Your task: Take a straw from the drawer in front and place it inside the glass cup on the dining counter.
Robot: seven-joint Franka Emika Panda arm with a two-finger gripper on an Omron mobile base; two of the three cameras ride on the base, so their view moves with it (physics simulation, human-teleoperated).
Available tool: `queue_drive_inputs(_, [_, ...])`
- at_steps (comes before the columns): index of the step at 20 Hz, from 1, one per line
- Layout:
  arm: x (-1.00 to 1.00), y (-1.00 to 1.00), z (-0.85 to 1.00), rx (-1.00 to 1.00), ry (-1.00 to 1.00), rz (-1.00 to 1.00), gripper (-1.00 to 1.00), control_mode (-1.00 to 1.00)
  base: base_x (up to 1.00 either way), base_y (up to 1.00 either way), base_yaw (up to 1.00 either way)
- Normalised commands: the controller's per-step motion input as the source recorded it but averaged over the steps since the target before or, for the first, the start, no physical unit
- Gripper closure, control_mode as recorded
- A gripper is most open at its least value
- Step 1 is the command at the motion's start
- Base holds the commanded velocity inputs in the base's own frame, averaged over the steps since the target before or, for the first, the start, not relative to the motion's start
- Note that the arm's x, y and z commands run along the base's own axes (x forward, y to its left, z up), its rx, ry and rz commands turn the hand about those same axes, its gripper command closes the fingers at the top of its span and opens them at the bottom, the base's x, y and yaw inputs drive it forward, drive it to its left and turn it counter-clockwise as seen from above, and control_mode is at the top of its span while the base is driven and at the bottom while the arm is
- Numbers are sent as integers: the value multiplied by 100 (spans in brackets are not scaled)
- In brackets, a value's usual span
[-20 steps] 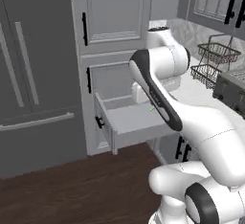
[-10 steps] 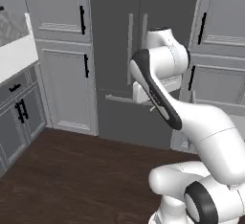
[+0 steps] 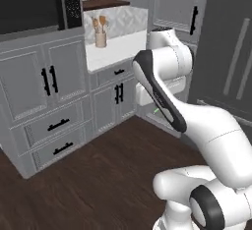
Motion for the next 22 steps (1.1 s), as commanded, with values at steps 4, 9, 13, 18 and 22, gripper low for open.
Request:
queue_drive_inputs(4, [0, 0, 0, 0, 0, 0, 100, 100, 0, 42, 79])
queue_drive_inputs(9, [0, 0, 0, 0, 0, 0, 100, 100, 0, 74, 69])
queue_drive_inputs(13, [0, 0, 0, 0, 0, 0, 100, 100, 12, 100, 51])
queue_drive_inputs(18, [0, 0, 0, 0, 0, 0, 100, 100, 54, 95, 29])
queue_drive_inputs(22, [0, 0, 0, 0, 0, 0, 100, 100, 99, 51, 7])
